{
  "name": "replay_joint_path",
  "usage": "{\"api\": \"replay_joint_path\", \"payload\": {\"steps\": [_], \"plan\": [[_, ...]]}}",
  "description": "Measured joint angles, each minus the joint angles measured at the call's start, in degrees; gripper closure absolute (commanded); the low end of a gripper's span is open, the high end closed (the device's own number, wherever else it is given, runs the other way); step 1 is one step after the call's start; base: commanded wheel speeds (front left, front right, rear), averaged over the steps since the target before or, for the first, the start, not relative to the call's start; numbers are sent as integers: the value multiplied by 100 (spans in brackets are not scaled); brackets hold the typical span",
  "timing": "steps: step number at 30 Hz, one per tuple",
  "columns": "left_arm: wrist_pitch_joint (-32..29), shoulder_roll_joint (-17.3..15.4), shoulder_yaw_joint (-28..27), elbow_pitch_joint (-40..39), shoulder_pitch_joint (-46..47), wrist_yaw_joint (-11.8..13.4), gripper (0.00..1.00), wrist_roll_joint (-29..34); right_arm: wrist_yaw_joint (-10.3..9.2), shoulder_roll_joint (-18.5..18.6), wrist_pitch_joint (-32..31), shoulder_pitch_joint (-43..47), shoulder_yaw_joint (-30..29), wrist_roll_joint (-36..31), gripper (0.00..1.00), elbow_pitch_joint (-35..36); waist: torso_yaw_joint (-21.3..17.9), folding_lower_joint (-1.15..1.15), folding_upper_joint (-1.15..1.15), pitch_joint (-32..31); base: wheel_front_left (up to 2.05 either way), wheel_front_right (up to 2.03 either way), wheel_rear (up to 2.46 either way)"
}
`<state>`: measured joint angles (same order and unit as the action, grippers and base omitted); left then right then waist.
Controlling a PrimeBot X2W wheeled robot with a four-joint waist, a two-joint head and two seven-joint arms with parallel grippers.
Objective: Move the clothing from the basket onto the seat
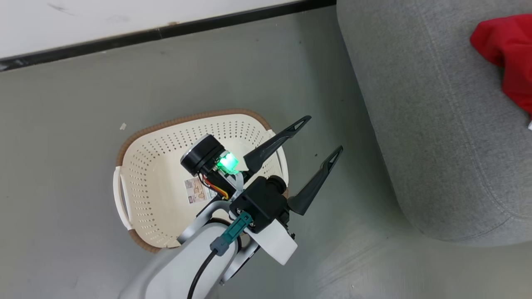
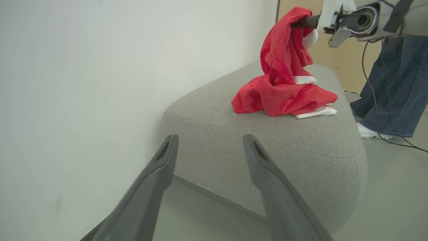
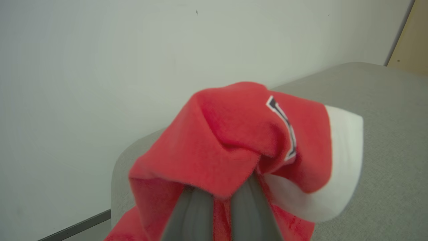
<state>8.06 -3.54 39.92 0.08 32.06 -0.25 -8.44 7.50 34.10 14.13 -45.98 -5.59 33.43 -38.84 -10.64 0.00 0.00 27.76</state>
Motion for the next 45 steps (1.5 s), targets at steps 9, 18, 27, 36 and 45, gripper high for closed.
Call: {"api": "replay_joint_path", "payload": {"steps": [9,18,27,36,45], "plan": [[-2,7,16,-2,277,-42,0,55,-1,-296,7,125,104,144,100,-212,97,0,0,384,0,0,0],[45,-35,-94,157,453,-42,0,112,0,-466,32,118,92,257,0,9,-6,0,0,624,0,0,0],[179,-45,-123,420,497,-49,0,104,0,-535,33,548,3,292,0,270,-190,0,0,522,0,0,0],[292,-162,-296,651,491,-68,0,27,0,-689,33,1238,-24,152,0,969,-372,0,0,286,0,0,0],[421,-234,-621,866,319,42,0,-180,-1,-899,33,1719,255,-88,0,1695,-497,0,0,-39,0,0,0]]}}
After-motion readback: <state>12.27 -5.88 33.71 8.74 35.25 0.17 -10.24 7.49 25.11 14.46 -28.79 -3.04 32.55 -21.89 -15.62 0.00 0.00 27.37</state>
